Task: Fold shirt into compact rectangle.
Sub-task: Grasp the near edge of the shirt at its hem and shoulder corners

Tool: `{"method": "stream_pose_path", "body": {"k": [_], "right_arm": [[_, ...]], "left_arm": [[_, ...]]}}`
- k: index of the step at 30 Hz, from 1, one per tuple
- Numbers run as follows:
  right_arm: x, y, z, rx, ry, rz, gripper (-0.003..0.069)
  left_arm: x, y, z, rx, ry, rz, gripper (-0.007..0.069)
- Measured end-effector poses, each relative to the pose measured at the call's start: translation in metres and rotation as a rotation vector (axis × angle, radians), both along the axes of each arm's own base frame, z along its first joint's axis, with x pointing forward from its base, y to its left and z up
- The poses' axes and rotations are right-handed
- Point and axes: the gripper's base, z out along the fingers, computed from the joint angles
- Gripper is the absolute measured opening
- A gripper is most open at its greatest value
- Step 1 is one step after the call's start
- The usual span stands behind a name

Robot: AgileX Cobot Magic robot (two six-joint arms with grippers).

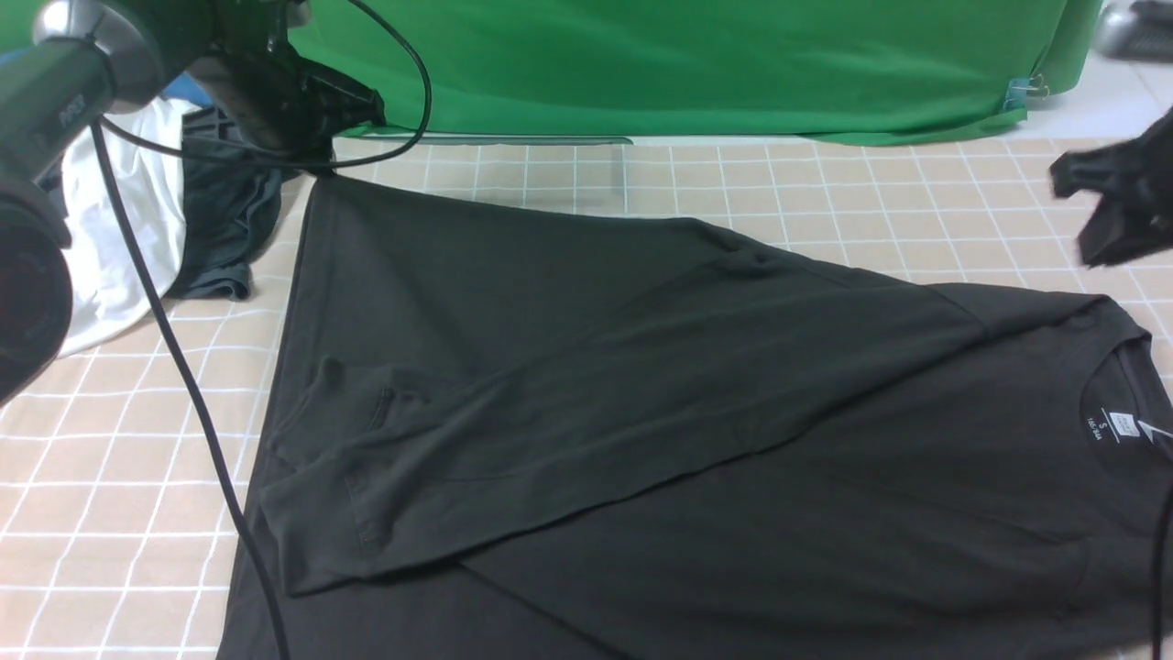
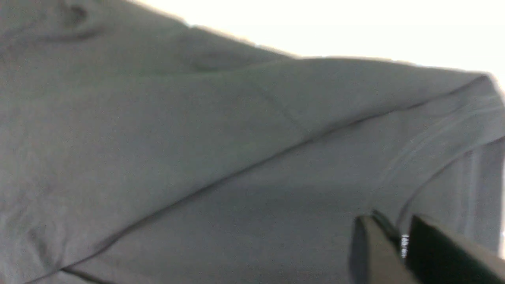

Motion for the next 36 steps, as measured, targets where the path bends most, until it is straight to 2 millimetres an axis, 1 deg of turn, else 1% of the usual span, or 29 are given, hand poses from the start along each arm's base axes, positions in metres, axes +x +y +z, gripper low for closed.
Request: {"method": "stream_pose_path", "body": {"k": [1,4,7,8,9,10,11,12,13,14,17,19,21,23,24,26,27,28,29,30,32,33,34,35,36], "right_arm": [[0.002,0.001,-0.005,0.004,0.015,0.002,0.0262],[0.013,0.004,-0.03,0.019,0.069,0.002,0.0407],[0.025,0.003,-0.057,0.026,0.099,-0.011,0.0497],[0.026,0.003,-0.06,0.027,0.101,-0.014,0.0505],[0.032,0.004,-0.073,0.038,0.106,-0.027,0.0527],[0.032,0.004,-0.074,0.041,0.106,-0.029,0.0529],[0.038,0.006,-0.085,0.078,0.104,-0.047,0.0542],[0.038,0.006,-0.086,0.077,0.103,-0.046,0.0542],[0.043,0.008,-0.094,0.104,0.094,-0.059,0.0546],[0.044,0.008,-0.096,0.112,0.093,-0.064,0.0546],[0.05,0.009,-0.111,0.121,0.091,-0.076,0.0549],[0.051,0.008,-0.115,0.118,0.089,-0.074,0.0548],[0.054,0.008,-0.116,0.111,0.06,-0.068,0.0525],[0.056,0.007,-0.116,0.108,0.042,-0.071,0.0461],[0.056,0.007,-0.116,0.108,0.042,-0.071,0.0451],[0.057,0.007,-0.116,0.099,0.023,-0.058,0.0306],[0.058,0.007,-0.115,0.095,0.018,-0.053,0.0277],[0.058,0.007,-0.115,0.086,0.007,-0.035,0.0149],[0.059,0.007,-0.115,0.084,0.002,-0.032,0.0107],[0.059,0.007,-0.115,0.082,-0.003,-0.03,0.0087],[0.061,0.006,-0.114,0.081,-0.018,-0.034,0.0081],[0.061,0.006,-0.114,0.08,-0.018,-0.033,0.0081],[0.063,0.005,-0.111,0.078,-0.037,-0.036,0.0081],[0.065,0.005,-0.11,0.078,-0.048,-0.038,0.0081],[0.067,0.004,-0.107,0.076,-0.062,-0.038,0.0081]], "left_arm": [[0.0,0.0,0.0,-0.001,-0.005,0.001,0.0027],[0.001,0.0,0.001,-0.003,-0.015,0.004,0.0027],[0.001,0.0,0.001,-0.001,-0.019,0.005,0.0027],[0.001,0.0,0.001,0.001,-0.02,0.004,0.0027],[0.002,0.001,0.001,0.006,-0.02,0.004,0.0027],[0.002,0.001,0.001,0.005,-0.02,0.004,0.0027],[0.001,0.001,0.001,0.006,-0.017,0.004,0.0027],[0.001,0.001,0.001,0.006,-0.017,0.004,0.0027],[0.001,0.001,0.001,0.006,-0.015,0.004,0.0027],[0.001,0.001,0.001,0.006,-0.014,0.004,0.0027],[-0.001,0.001,0.0,0.007,0.012,0.005,0.0027],[-0.002,0.001,-0.001,0.007,0.024,0.006,0.0027],[-0.004,0.001,-0.002,0.012,0.052,0.007,0.0027],[-0.005,0.002,-0.004,0.016,0.071,0.007,0.0027],[-0.005,0.002,-0.005,0.016,0.073,0.008,0.0027],[-0.005,0.002,-0.012,0.011,0.102,0.018,0.0031],[-0.005,0.002,-0.014,0.01,0.109,0.021,0.0031],[-0.005,0.002,-0.023,0.008,0.137,0.026,0.0038],[-0.004,0.002,-0.027,0.008,0.148,0.026,0.005],[-0.004,0.002,-0.031,0.007,0.157,0.027,0.0066],[-0.003,0.002,-0.038,0.007,0.174,0.027,0.0129],[-0.003,0.002,-0.039,0.007,0.177,0.027,0.0136],[-0.003,0.002,-0.042,0.006,0.182,0.028,0.0196],[-0.003,0.002,-0.043,0.006,0.184,0.028,0.022],[-0.002,0.002,-0.044,0.007,0.186,0.028,0.0277]]}}
